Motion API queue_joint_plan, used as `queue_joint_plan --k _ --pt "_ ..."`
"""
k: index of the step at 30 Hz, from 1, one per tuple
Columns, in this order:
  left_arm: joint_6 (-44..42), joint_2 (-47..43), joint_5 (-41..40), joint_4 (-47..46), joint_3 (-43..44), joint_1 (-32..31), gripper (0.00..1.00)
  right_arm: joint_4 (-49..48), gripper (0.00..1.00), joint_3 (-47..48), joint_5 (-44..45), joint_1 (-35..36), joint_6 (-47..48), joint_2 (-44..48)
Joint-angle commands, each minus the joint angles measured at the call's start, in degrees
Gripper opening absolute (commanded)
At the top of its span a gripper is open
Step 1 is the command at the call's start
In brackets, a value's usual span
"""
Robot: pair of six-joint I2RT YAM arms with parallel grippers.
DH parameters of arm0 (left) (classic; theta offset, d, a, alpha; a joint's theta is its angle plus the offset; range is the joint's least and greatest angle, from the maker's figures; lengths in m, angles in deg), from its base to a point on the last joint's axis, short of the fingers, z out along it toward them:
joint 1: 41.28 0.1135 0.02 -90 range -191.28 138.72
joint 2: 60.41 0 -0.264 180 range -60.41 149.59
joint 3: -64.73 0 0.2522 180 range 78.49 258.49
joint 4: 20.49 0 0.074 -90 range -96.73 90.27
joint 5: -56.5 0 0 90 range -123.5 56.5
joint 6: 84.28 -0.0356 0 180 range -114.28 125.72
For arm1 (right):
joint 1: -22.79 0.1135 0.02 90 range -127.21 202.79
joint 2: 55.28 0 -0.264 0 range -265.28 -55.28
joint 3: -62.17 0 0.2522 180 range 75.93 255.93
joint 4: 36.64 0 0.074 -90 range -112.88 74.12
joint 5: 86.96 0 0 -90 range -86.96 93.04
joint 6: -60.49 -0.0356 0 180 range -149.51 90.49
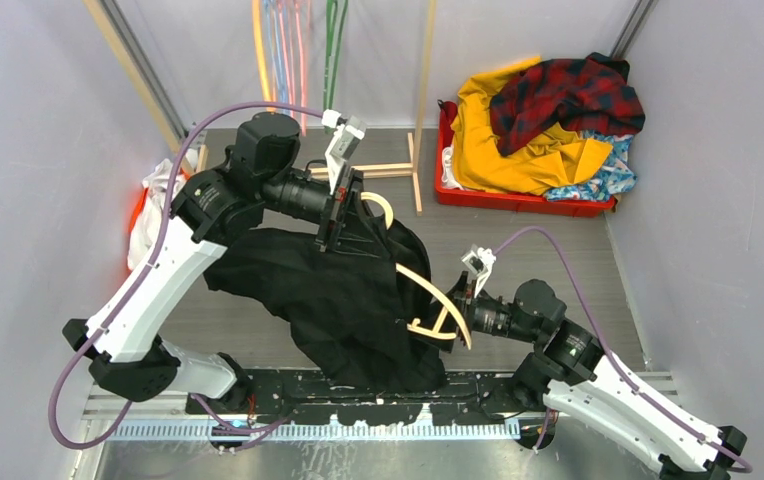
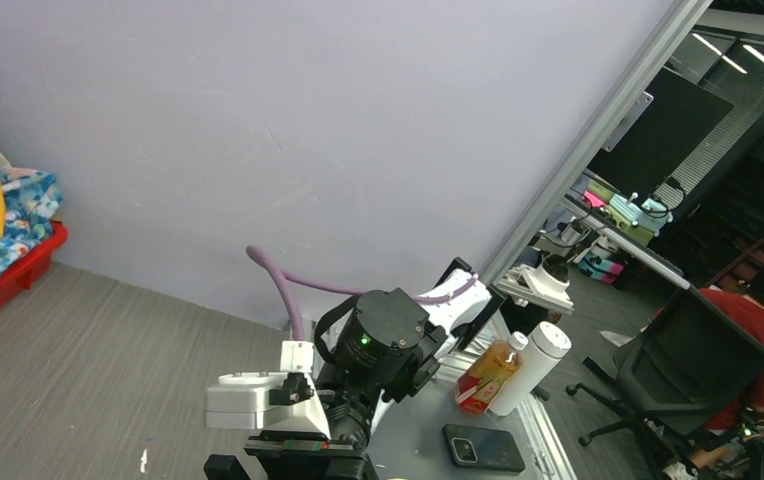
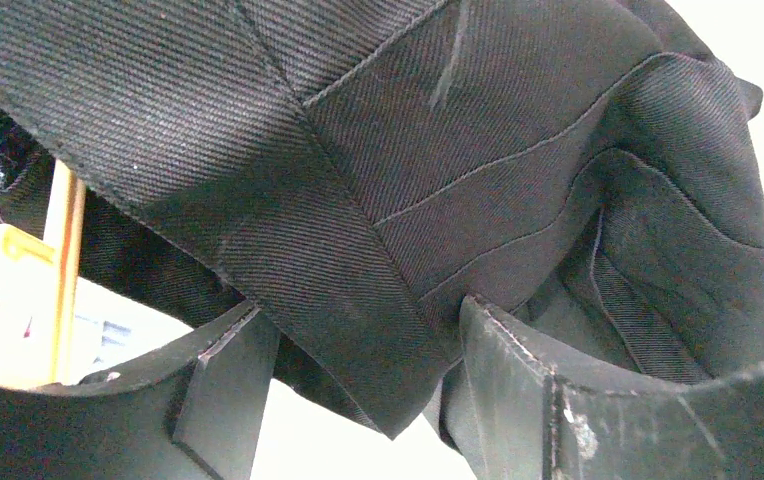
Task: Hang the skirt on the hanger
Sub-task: Hang the skirt on the hanger.
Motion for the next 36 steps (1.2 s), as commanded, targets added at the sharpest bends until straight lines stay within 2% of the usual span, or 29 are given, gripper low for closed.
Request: queue_joint_plan --k 1,4,7,10,11,14,16,19,27,36 --pt "0.19 -0.26 1.2 -4.06 3.24 0.81 0.0 -0.37 0.71 1.2 1.06 0.51 1.45 0.66" --pt "0.86 -0.52 1.8 -4.92 3.06 0.82 0.0 0.58 0.7 1.56 5.96 0.45 1.66 -1.63" --pt "1.21 -1.25 2.36 -5.71 2.5 0.82 0.0 0.43 0.65 2.33 10.23 0.51 1.57 -5.44" --pt "1.44 -1.84 2.66 -5.98 2.13 0.81 0.0 -3.12 0.6 2.14 10.03 0.64 0.8 -8.99" --pt "1.4 -1.91 2.7 -5.89 1.98 0.78 0.0 -5.0 0.55 2.09 9.43 0.7 0.51 -9.82" --pt "1.21 -2.14 2.46 -5.87 1.46 0.92 0.0 -6.92 0.33 3.07 9.45 1.39 0.41 -11.92" --pt "0.85 -2.27 1.5 -5.3 1.21 0.93 0.0 -4.66 0.19 4.47 11.52 1.56 1.36 -12.14" --pt "-1.69 -2.36 -1.79 -1.66 1.89 0.92 0.0 1.73 0.03 6.28 16.34 1.54 2.58 -8.84" --pt "-4.46 -1.99 -12.79 1.68 2.09 0.95 0.0 18.83 0.02 12.71 22.49 1.56 1.91 -1.51" --pt "-3.43 -2.04 -22.27 -2.14 2.47 1.5 0.0 27.12 0.02 14.06 21.71 1.56 0.37 1.28"
